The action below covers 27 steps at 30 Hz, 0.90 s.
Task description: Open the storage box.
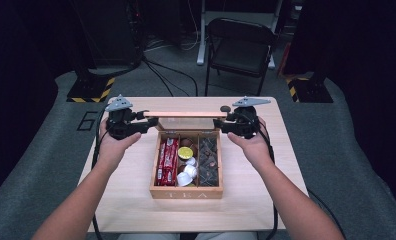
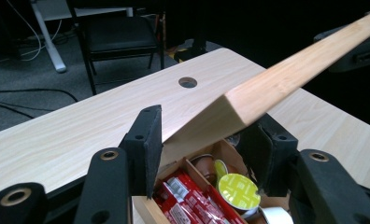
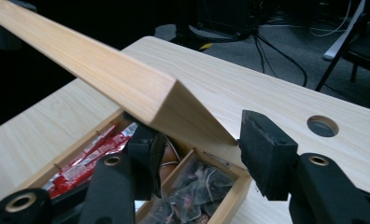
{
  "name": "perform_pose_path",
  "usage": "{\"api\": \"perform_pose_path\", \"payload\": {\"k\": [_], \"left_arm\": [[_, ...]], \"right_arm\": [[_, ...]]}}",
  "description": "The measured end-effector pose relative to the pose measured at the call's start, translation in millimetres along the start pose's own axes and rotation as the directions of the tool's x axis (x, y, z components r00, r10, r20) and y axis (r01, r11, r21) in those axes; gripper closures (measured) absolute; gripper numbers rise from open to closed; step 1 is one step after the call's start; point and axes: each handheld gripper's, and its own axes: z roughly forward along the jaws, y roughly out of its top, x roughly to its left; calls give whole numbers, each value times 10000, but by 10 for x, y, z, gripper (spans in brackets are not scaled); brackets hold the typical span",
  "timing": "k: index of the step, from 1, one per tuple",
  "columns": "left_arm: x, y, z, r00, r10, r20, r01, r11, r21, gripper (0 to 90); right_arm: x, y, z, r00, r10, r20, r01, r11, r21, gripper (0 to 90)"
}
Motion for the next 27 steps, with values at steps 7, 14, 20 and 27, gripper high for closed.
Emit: {"api": "perform_pose_path", "payload": {"k": [7,14,20,27], "left_arm": [[49,2,75,9998,-205,4,205,9990,-399,493],[70,9,135,9995,69,-305,-81,9992,-393,516],[83,35,153,9988,212,-442,-227,9992,-339,535],[119,59,176,9992,78,-393,-92,9993,-360,540]], "right_arm": [[-51,29,29,9999,147,61,-146,9997,-186,531],[-69,53,49,9995,221,229,-212,9991,-355,551],[-98,29,80,9991,280,319,-261,9980,-583,529],[-164,-28,186,9983,520,248,-507,9975,-484,566]]}}
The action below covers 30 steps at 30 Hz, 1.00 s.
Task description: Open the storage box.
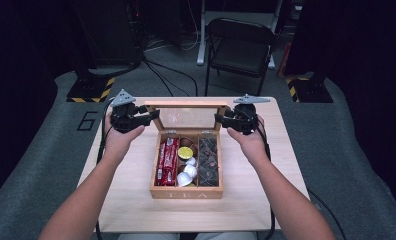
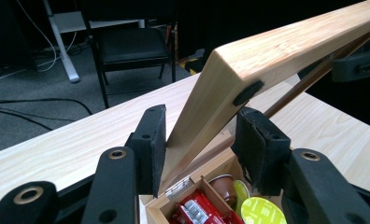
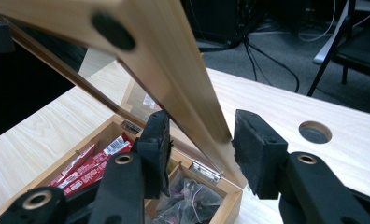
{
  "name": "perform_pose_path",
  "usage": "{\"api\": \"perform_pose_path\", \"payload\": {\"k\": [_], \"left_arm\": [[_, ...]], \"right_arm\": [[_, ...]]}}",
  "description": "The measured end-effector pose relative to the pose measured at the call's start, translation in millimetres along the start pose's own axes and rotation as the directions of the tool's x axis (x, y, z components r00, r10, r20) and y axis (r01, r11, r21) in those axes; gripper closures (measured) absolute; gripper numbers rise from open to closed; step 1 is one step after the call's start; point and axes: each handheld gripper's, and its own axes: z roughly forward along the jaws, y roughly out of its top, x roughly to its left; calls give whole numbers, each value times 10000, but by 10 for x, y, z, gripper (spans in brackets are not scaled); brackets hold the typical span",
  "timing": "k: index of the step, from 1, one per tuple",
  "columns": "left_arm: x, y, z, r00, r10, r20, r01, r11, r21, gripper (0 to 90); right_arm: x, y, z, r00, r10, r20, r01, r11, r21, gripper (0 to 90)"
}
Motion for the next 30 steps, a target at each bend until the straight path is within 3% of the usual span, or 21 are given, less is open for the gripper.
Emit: {"api": "perform_pose_path", "payload": {"k": [8,13,21,25,30], "left_arm": [[76,-5,30,9984,-486,292,494,9984,-265,537],[84,-44,92,9996,-288,-11,288,9995,136,543],[132,-54,141,9989,-470,36,470,9988,-133,557],[132,-65,154,9994,-322,-102,323,9994,144,567],[169,-118,182,9986,-524,-59,525,9985,168,589]], "right_arm": [[-39,8,72,9999,43,131,-44,9999,104,585],[-28,16,72,9997,67,214,-70,9999,140,588],[-69,21,120,9994,295,205,-295,9996,-27,581],[-63,-19,177,9990,279,361,-284,9995,118,566],[-91,-80,243,9987,216,455,-226,9995,218,580]]}}
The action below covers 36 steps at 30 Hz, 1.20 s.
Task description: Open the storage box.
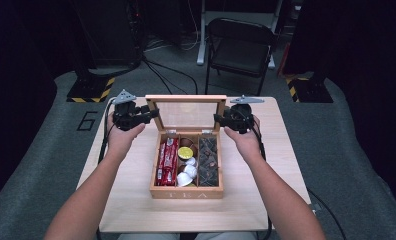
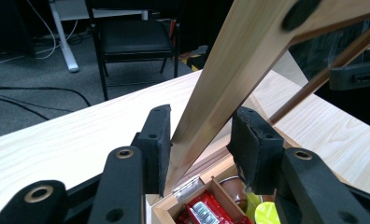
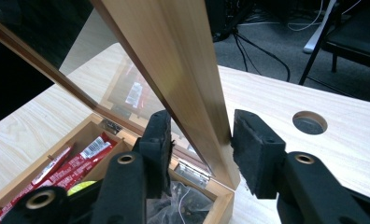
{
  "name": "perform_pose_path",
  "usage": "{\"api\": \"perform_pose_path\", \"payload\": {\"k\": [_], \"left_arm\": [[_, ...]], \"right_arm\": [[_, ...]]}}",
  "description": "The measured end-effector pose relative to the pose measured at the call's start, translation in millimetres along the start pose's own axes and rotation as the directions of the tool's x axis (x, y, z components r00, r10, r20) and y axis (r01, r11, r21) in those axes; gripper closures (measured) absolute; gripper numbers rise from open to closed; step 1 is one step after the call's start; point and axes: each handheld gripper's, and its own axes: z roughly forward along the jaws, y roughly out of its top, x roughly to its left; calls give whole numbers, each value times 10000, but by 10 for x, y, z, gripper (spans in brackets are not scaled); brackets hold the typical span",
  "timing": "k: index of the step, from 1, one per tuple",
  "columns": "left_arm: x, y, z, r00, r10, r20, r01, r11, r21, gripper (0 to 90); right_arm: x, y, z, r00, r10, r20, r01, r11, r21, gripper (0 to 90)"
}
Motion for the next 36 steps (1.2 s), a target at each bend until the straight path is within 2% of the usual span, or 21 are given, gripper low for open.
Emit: {"api": "perform_pose_path", "payload": {"k": [4,12,16,20,24,28,31,36], "left_arm": [[17,-27,30,10000,-5,6,5,10000,2,593],[44,-40,73,10000,-17,-32,16,10000,-96,607],[52,-30,89,9999,-58,-89,57,9999,-102,610],[59,-19,100,9999,-48,-123,47,10000,-72,613],[69,-22,109,9999,-144,-91,143,9998,-139,612],[85,-24,110,9992,-403,39,404,9991,-125,603],[95,-34,122,9989,-454,70,455,9987,-214,597],[111,-96,208,9987,-510,6,511,9987,-36,570]], "right_arm": [[-33,-11,13,9999,18,-141,-17,10000,73,592],[-40,26,14,9998,-175,-69,177,9997,194,610],[-53,27,26,10000,14,-80,-13,9999,131,603],[-73,9,54,10000,-30,-60,30,10000,5,579],[-104,-20,97,9998,182,-129,-182,9998,27,575],[-86,-22,128,10000,55,-55,-54,9999,138,588],[-80,-12,132,10000,94,-3,-94,9998,173,591],[-89,-2,134,10000,94,2,-94,9998,188,605]]}}
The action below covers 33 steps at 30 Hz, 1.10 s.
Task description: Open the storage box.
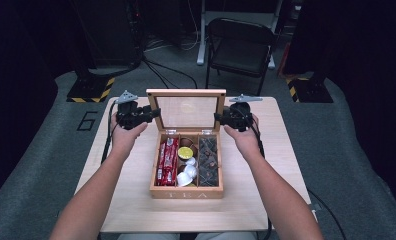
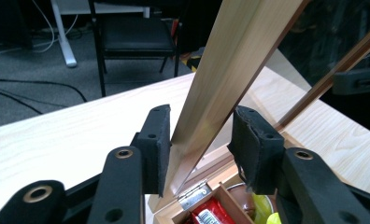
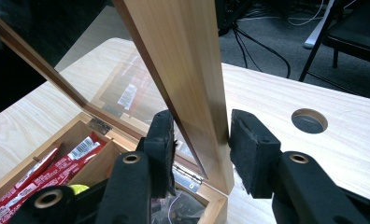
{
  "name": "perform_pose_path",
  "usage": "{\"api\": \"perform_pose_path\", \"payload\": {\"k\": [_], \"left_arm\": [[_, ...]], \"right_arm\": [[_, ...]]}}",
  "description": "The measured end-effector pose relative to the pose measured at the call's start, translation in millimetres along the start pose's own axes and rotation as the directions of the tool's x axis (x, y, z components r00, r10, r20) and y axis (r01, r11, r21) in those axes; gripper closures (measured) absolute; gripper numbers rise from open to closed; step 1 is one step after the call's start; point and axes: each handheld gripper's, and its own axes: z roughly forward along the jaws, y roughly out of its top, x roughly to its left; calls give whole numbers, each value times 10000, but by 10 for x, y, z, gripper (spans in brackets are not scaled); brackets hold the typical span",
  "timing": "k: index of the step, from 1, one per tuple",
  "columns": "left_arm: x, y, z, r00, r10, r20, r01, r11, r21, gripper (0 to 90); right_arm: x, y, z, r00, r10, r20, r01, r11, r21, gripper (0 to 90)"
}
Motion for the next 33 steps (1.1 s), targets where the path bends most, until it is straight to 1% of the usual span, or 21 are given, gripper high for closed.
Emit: {"api": "perform_pose_path", "payload": {"k": [2,5,6,11,14,16,17,18,20,21,22,24,25,26,28,31,33], "left_arm": [[5,-30,43,10000,-31,-17,32,10000,37,560],[6,-58,88,9999,-128,16,128,9999,22,548],[17,-57,95,10000,-33,-10,33,10000,-33,549],[45,-55,95,9999,-67,144,67,10000,-39,562],[50,-58,102,9999,-58,114,58,10000,-71,566],[53,-59,110,9999,-86,83,87,9999,-97,568],[55,-59,115,9999,-120,74,121,9999,-117,568],[57,-61,120,9999,-161,63,162,9998,-140,568],[64,-68,136,9987,-491,162,493,9987,-149,562],[76,-72,146,9977,-631,248,633,9980,-71,546],[80,-77,155,9973,-687,251,689,9976,-74,535],[73,-85,167,9978,-641,189,643,9979,-90,530],[73,-85,167,9978,-641,189,643,9979,-90,529],[69,-88,178,9978,-650,155,652,9978,-127,528],[76,-89,180,9978,-640,162,642,9979,-118,528],[88,-94,193,9984,-539,191,542,9984,-149,533],[88,-98,197,9986,-501,162,503,9987,-123,542]], "right_arm": [[-8,6,2,9999,-128,9,128,9999,20,607],[-9,13,3,9999,-140,37,140,9999,21,611],[-11,13,4,9999,-151,66,151,9999,17,612],[-22,21,16,10000,-95,27,95,10000,-19,604],[-28,18,25,10000,-3,-34,3,10000,-59,592],[-26,14,33,10000,-18,11,18,10000,-84,585],[-26,9,39,10000,-82,37,83,9999,-110,580],[-18,3,48,10000,-4,52,4,9999,-113,577],[-23,-13,70,9999,-60,121,62,9999,-144,569],[-20,-22,79,9999,53,119,-52,9999,-100,561],[-24,-29,95,9999,75,105,-75,9999,-86,554],[-32,-45,131,9998,201,27,-201,9998,-34,527],[-32,-45,131,9998,201,27,-201,9998,-34,527],[-44,-60,157,9994,336,-11,-336,9994,6,524],[-53,-62,164,9997,258,-34,-258,9997,4,526],[-54,-67,187,9994,345,20,-345,9994,-13,548],[-57,-68,192,9996,285,37,-284,9996,-28,551]]}}
